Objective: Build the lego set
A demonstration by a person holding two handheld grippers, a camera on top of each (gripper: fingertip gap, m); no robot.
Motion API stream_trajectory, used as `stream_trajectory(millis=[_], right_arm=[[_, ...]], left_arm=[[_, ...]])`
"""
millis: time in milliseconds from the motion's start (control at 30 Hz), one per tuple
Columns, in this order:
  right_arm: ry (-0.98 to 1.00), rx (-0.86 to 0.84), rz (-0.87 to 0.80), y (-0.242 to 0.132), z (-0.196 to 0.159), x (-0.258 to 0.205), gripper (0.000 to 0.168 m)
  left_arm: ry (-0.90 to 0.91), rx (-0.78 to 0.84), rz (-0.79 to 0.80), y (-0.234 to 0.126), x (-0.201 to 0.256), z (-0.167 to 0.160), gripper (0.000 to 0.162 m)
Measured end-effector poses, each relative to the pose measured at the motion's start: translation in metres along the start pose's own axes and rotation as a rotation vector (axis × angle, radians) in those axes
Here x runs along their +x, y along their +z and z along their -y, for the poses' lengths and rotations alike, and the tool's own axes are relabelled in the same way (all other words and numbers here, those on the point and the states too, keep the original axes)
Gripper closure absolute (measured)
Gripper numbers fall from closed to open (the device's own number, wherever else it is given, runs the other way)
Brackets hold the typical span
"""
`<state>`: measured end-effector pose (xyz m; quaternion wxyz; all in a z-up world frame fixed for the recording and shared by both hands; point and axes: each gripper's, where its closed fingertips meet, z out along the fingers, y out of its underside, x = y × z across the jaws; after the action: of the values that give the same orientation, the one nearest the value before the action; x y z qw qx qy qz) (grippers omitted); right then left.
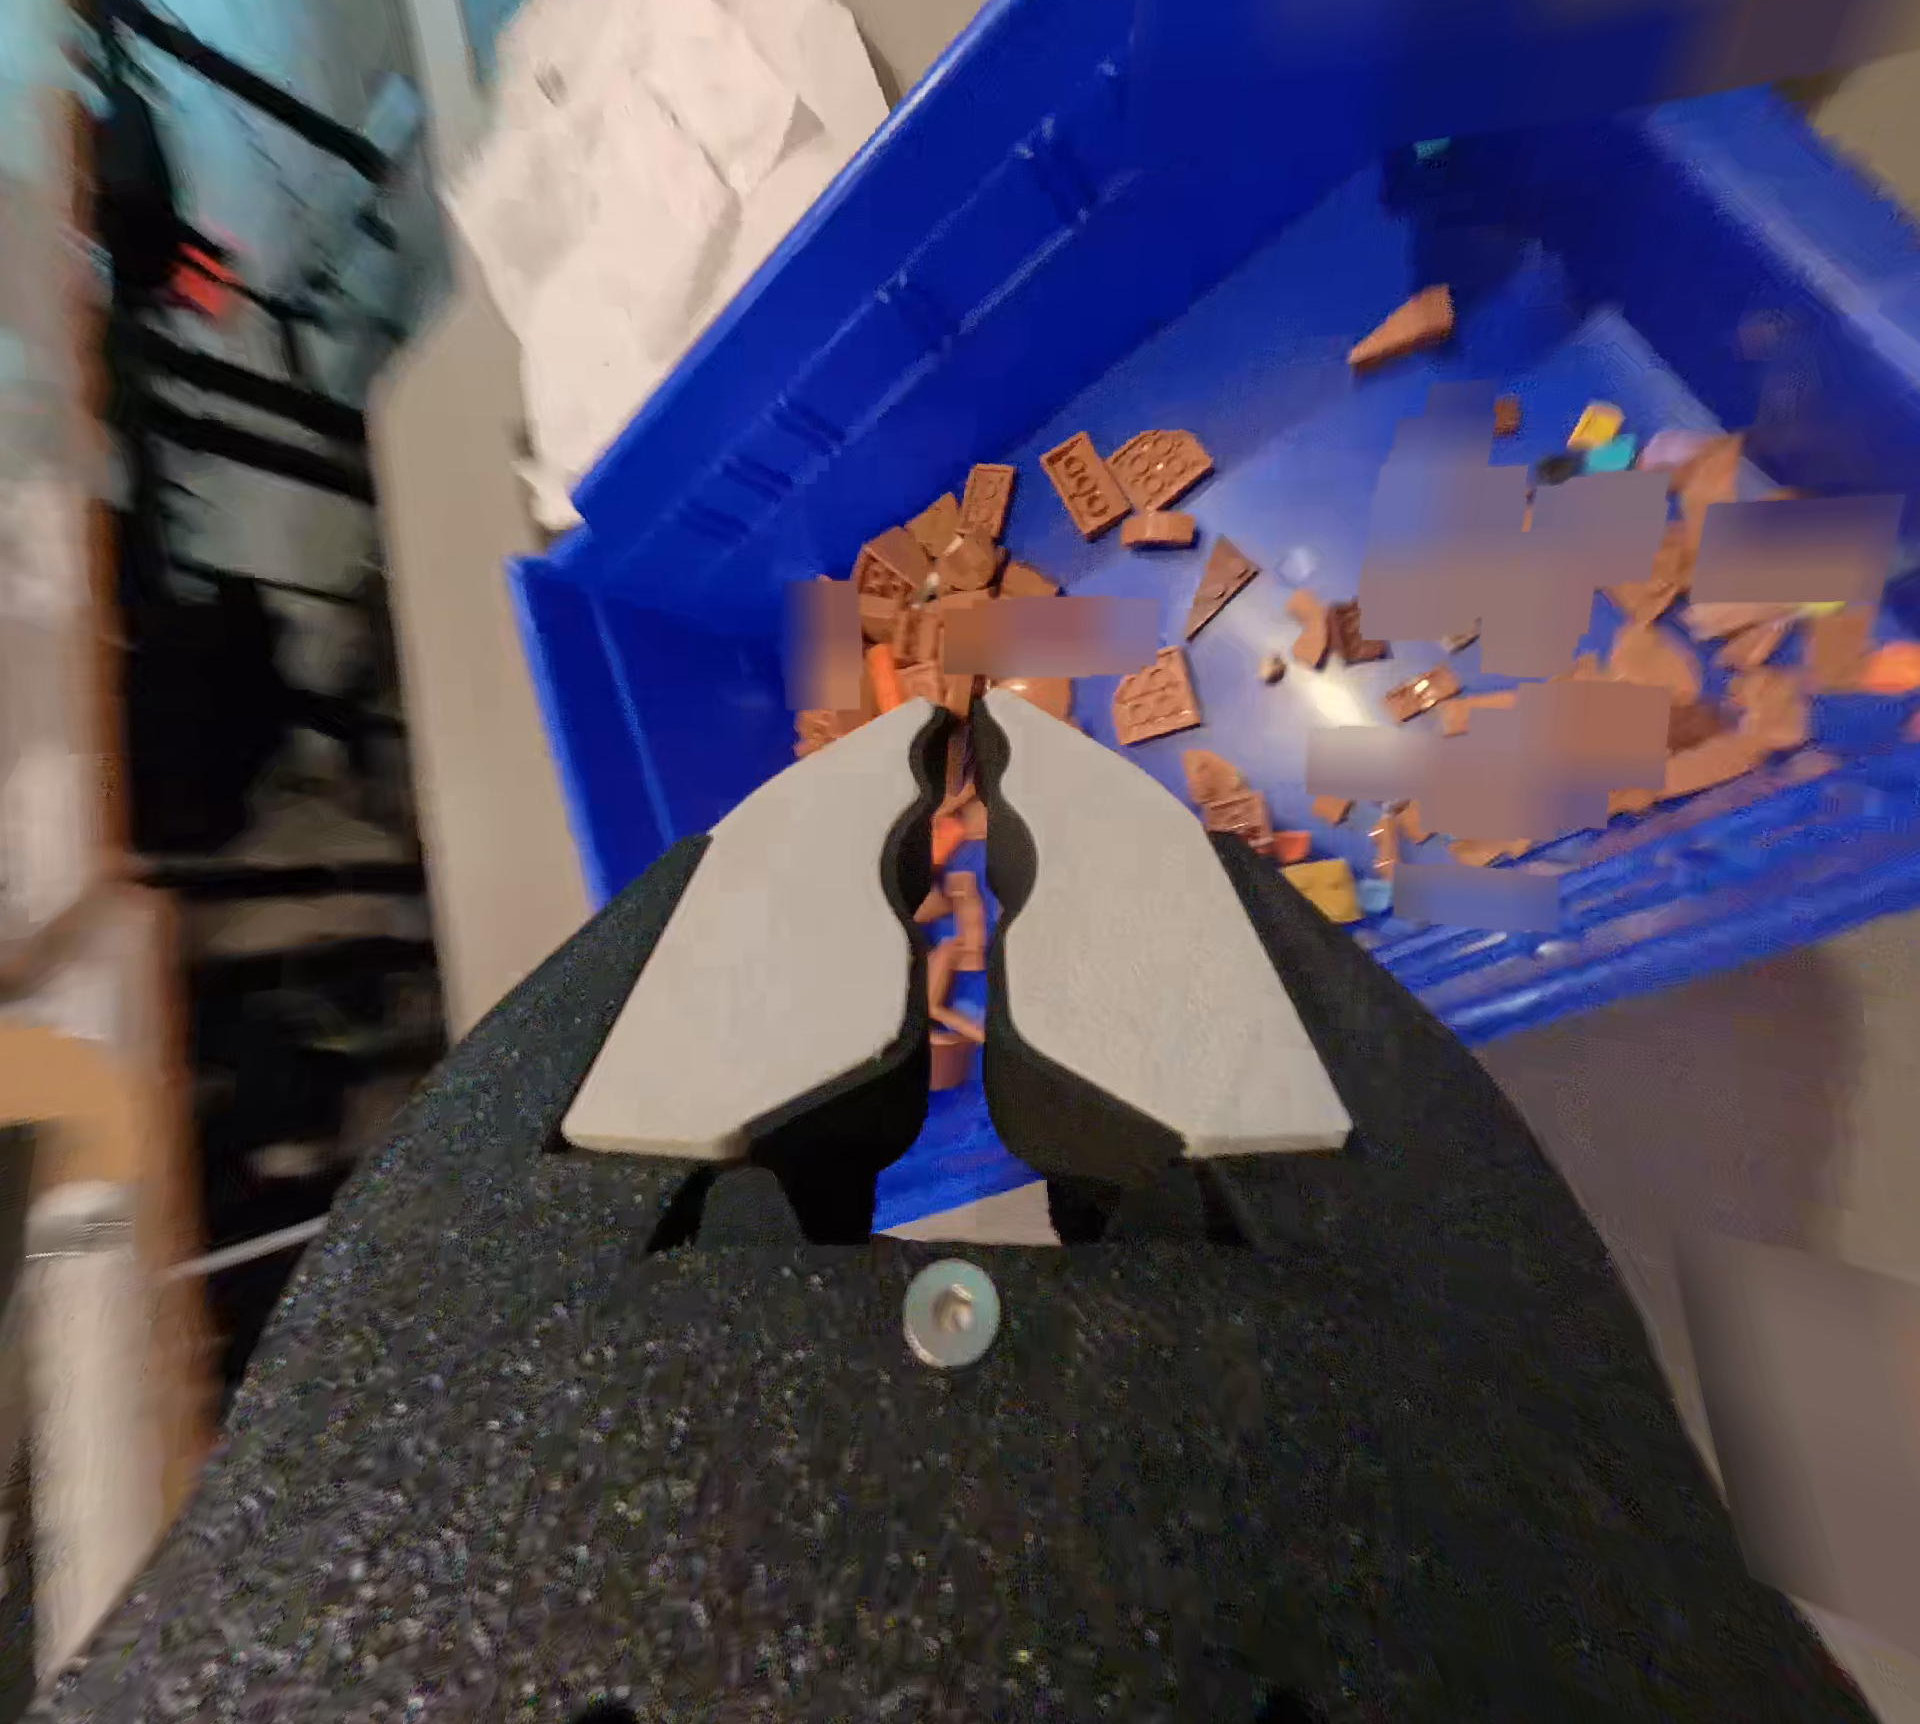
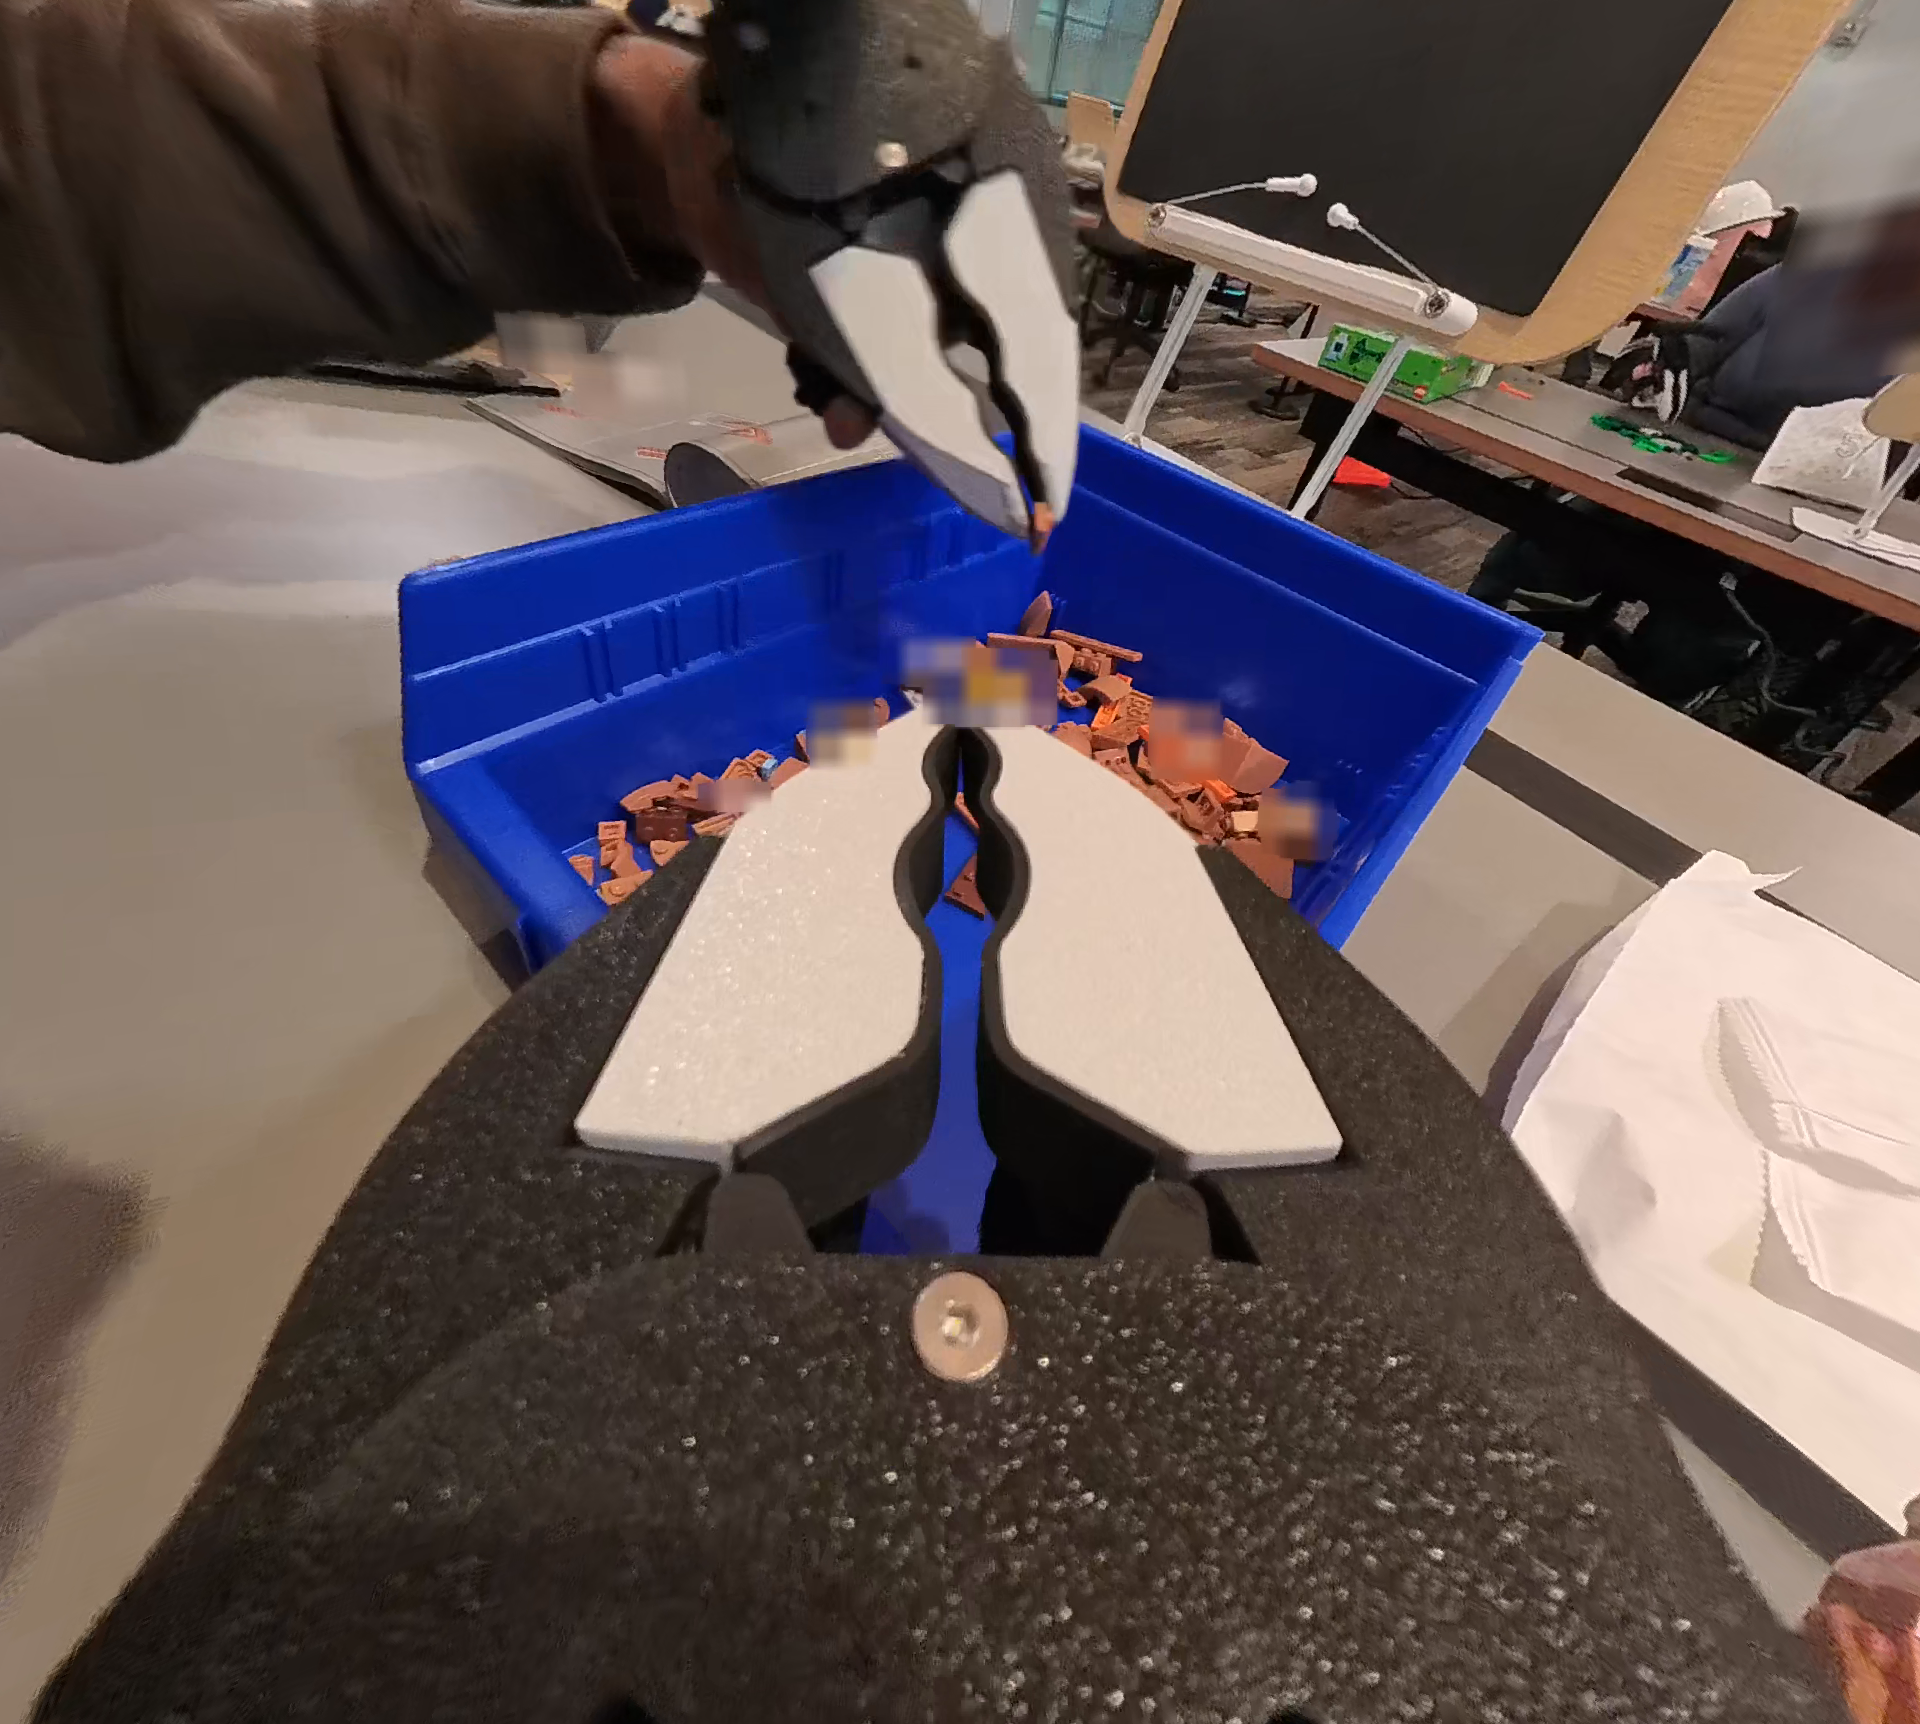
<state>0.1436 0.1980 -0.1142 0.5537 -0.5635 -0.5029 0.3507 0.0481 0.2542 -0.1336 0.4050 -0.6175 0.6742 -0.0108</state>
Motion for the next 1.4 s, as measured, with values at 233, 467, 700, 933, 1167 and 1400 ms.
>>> stream_trajectory(millis=[233,467,700,933,1167,1400], right_arm=[[0.033,-0.027,-0.006,0.002,-0.006,0.003,0.168],[0.06,-0.031,0.008,0.002,-0.007,0.003,0.168],[0.07,-0.035,0.019,0.003,-0.008,0.002,0.168],[0.065,-0.038,0.012,0.002,-0.008,0.003,0.168],[0.065,-0.043,0.019,0.003,-0.009,0.002,0.168],[0.067,-0.048,0.017,0.004,-0.01,0.002,0.168]], left_arm=[[0.41,0.015,0.18,-0.012,0.006,0.004,0.157],[0.438,0.021,0.179,-0.01,0.0,-0.001,0.157],[0.319,-0.181,0.018,0.015,-0.01,-0.029,0.157],[0.175,-0.225,-0.089,0.031,-0.013,-0.043,0.15],[0.031,-0.165,-0.011,0.002,-0.012,-0.035,0.144],[-0.248,0.075,0.13,-0.06,0.015,-0.01,0.144]])
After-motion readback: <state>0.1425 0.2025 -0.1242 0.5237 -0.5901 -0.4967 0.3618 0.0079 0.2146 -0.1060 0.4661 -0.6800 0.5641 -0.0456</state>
